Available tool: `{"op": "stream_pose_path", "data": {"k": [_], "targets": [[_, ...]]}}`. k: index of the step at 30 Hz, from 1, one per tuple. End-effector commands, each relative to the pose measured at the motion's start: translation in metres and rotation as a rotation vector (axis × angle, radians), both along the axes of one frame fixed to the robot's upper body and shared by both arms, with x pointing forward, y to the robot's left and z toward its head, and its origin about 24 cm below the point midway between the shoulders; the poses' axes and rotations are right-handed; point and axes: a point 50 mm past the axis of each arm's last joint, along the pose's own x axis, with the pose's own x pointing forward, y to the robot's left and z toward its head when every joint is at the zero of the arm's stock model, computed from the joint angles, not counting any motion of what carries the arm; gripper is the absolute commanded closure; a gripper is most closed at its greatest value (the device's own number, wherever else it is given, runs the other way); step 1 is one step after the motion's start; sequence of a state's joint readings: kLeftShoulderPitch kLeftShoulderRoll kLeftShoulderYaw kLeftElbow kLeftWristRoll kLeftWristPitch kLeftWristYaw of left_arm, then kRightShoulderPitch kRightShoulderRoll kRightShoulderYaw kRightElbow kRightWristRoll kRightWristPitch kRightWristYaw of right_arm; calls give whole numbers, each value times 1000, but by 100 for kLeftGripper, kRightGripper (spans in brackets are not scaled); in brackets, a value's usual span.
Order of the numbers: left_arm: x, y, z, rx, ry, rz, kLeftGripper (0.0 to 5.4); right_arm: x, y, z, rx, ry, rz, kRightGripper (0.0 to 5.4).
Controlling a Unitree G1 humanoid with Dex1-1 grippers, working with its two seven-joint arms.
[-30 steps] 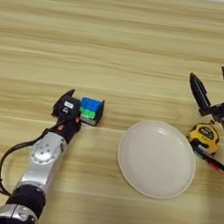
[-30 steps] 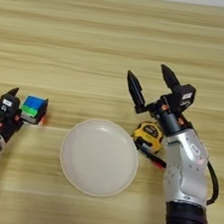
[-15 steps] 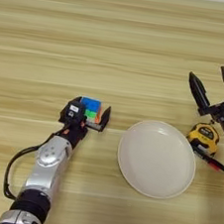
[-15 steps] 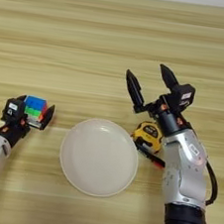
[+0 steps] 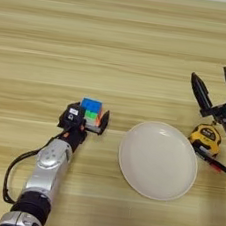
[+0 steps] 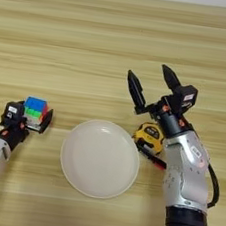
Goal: Move the objects on the table
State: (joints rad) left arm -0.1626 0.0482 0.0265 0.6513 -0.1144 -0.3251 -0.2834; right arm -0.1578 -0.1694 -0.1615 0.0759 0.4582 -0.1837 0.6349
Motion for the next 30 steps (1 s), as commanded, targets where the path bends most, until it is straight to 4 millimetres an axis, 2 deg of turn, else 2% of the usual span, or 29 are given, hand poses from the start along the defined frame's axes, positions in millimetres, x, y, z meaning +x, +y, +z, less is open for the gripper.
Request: {"op": "stream_pose_path", "data": {"k": [1, 11, 12, 19, 30], "targets": [[2, -2, -2, 3, 20, 6, 0, 1, -1, 1, 16, 3, -6, 2], [4, -2, -6, 8, 44, 28, 0, 1, -3, 2, 14, -2, -9, 2], [5, -1, -6, 9, 46, 31, 22, 1, -3, 2, 15, -3, -9, 0], [6, 0, -7, 14, 52, 47, 67, 1, -4, 2, 15, -3, -11, 0], [7, 0, -8, 19, 59, 48, 171, 2, -5, 4, 18, -10, -11, 0]]}}
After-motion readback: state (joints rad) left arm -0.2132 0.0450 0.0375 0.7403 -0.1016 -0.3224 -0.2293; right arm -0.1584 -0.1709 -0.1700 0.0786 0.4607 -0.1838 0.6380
